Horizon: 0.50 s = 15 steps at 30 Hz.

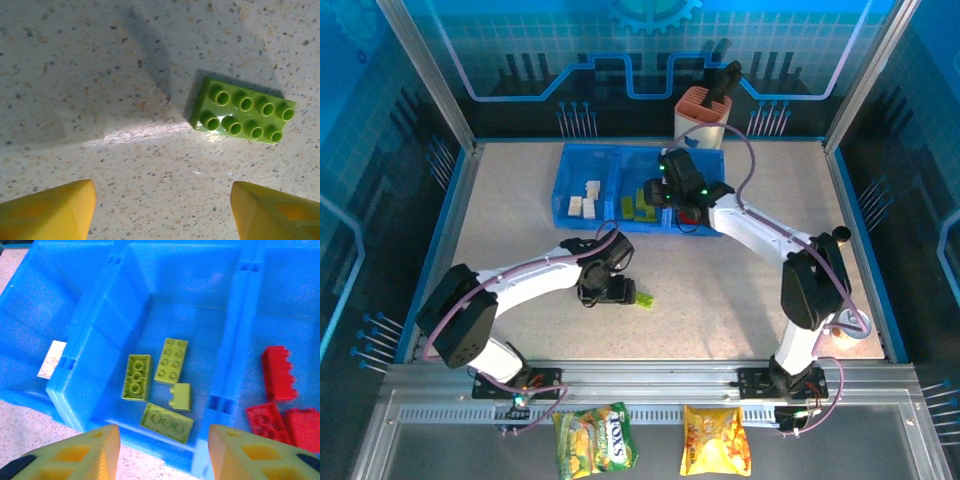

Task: Sort the legos into containers by color
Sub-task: Pick up the lego from the middle-left of the table.

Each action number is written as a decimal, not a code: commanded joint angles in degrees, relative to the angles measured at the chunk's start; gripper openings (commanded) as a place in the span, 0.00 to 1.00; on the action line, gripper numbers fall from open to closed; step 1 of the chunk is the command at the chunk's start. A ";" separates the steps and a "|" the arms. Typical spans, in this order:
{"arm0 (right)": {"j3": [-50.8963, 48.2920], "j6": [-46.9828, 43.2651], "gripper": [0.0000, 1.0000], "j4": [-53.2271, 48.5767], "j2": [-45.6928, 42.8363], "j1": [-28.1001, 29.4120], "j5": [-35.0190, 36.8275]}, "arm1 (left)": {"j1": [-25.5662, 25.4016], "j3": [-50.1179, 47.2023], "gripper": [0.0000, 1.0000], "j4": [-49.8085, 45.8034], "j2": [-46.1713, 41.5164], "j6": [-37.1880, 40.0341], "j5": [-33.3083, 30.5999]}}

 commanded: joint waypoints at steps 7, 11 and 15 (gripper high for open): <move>-10.22 -0.43 0.51 -2.52 -11.77 -4.89 2.51 | -4.09 8.54 0.73 -3.49 8.05 0.37 -3.02; -13.35 -0.48 0.51 -3.44 -15.65 -6.60 2.73 | -5.64 11.80 0.76 -5.46 10.93 1.17 -4.81; -15.47 -0.45 0.51 -4.78 -18.70 -8.04 2.99 | -6.61 14.33 0.78 -5.97 13.33 1.88 -4.64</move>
